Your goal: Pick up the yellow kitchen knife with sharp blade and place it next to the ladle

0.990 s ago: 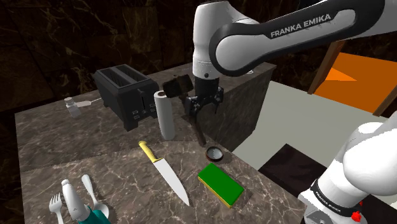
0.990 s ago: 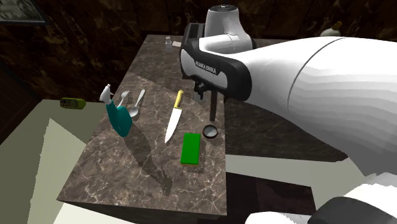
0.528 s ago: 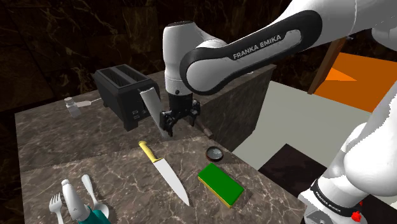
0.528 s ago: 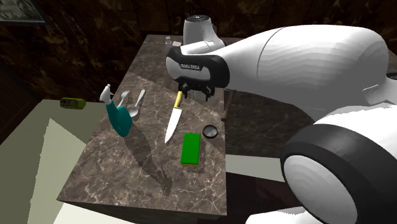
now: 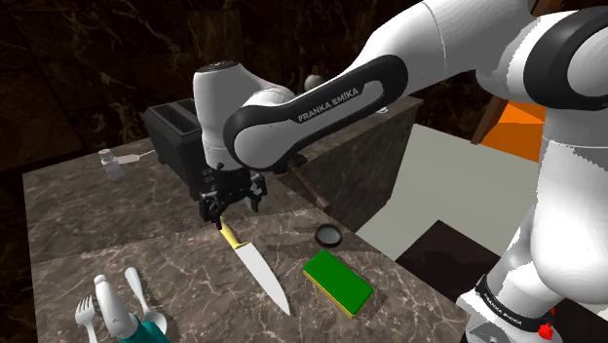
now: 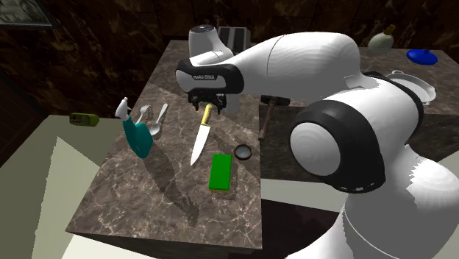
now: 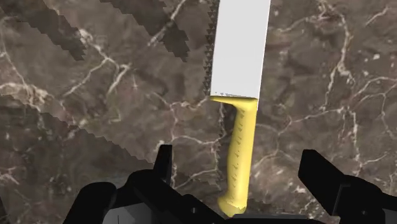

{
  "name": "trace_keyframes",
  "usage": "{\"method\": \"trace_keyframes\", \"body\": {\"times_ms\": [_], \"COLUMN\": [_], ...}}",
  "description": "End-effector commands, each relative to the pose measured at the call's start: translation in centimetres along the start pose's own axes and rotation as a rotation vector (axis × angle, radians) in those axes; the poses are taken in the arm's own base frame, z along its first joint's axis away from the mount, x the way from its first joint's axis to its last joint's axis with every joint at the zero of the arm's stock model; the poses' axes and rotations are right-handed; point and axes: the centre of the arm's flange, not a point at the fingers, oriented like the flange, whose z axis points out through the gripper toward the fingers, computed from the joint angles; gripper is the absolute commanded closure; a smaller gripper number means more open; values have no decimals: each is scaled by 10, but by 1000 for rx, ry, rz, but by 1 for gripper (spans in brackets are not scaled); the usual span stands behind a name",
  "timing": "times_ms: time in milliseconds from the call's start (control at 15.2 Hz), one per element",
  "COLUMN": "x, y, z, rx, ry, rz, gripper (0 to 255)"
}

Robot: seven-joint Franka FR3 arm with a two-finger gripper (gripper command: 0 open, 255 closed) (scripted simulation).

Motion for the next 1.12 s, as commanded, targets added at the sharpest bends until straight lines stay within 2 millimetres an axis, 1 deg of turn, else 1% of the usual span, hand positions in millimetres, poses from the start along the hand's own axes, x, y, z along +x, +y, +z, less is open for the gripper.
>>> {"method": "trace_keyframes", "body": {"times_ms": [0, 528, 1056], "x": [9, 9, 9], "y": [-19, -19, -19], "z": [14, 54, 54], "rx": [4, 4, 4], "ry": [-1, -1, -1], "rz": [-2, -2, -2], "gripper": [0, 0, 0]}}
